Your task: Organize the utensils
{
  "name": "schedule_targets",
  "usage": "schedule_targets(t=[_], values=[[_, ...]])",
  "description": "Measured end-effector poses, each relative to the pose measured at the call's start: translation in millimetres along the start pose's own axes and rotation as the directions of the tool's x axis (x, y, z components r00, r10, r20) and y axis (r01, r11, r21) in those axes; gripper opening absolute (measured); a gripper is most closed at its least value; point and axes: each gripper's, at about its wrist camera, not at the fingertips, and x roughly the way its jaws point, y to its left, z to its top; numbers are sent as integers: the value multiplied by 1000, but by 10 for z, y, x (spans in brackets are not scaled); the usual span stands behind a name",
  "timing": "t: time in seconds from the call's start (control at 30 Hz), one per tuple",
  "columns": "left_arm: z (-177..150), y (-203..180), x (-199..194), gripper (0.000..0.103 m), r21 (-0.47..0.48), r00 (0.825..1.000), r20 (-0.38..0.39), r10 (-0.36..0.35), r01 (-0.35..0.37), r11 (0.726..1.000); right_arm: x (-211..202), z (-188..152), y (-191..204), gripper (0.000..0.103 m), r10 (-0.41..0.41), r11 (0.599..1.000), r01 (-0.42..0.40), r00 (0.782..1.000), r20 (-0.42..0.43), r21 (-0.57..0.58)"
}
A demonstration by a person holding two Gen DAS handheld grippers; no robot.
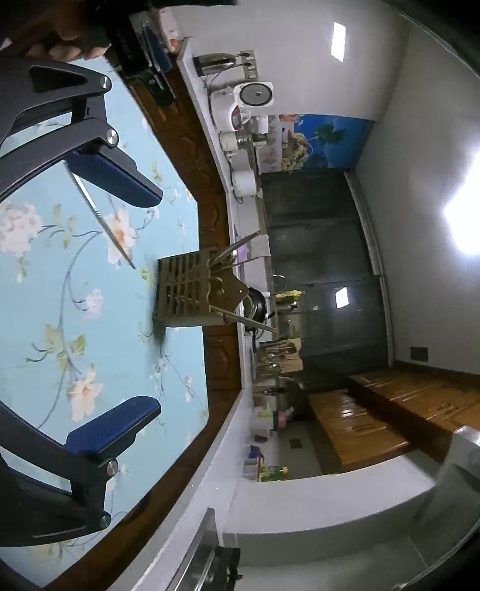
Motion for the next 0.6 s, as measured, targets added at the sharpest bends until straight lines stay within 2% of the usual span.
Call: schedule_targets(t=[0.2, 0.6], values=[[-184, 56, -276, 102, 6, 1000, -3, 14, -14, 1000, -157, -222, 84, 103, -11, 999, 11, 1000, 9, -38], [-200, 145, -143, 102, 25, 997, -29, 75, -74, 997, -258, -264, 17, 103, -49, 999, 49, 999, 2, -19]])
